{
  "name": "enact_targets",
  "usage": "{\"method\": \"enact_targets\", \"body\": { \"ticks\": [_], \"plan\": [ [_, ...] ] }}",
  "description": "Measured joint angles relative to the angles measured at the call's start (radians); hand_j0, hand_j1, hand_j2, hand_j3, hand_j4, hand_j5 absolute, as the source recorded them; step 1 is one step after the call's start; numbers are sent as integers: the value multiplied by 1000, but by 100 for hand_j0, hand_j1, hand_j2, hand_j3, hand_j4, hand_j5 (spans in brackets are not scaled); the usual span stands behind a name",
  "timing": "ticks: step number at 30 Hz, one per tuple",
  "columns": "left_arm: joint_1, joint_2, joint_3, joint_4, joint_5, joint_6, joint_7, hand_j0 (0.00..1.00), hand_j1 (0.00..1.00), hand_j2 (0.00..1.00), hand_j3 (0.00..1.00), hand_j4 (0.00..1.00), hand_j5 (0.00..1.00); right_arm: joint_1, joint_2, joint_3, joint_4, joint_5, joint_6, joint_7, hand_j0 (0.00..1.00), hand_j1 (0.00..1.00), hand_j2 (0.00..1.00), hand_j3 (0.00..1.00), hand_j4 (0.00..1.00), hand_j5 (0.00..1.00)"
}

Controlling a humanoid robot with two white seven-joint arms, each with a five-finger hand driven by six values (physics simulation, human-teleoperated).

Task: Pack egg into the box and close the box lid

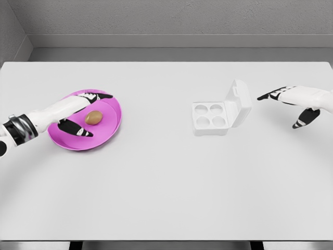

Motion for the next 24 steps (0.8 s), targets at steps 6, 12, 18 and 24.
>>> {"method": "enact_targets", "body": {
  "ticks": [6, 12, 18, 24],
  "plan": [
    [-12, 0, -1, -1, 9, 22, -23, 100, 100, 100, 100, 100, 100, -2, 7, -1, 3, -1, 0, 0, 100, 100, 100, 100, 100, 100],
    [-14, -10, -1, 5, 25, 55, -25, 100, 100, 100, 100, 100, 100, -5, 5, -10, 7, -1, 1, 0, 100, 100, 100, 100, 100, 100],
    [-15, -23, -2, 13, 25, 87, -35, 98, 98, 98, 98, 98, 98, 2, -1, -21, 8, -1, 0, 0, 100, 100, 100, 100, 100, 100],
    [-31, -39, -2, 30, 19, 105, -44, 98, 98, 98, 98, 98, 98, 3, -1, -23, 6, -1, 0, 0, 100, 100, 100, 100, 100, 100]
  ]
}}
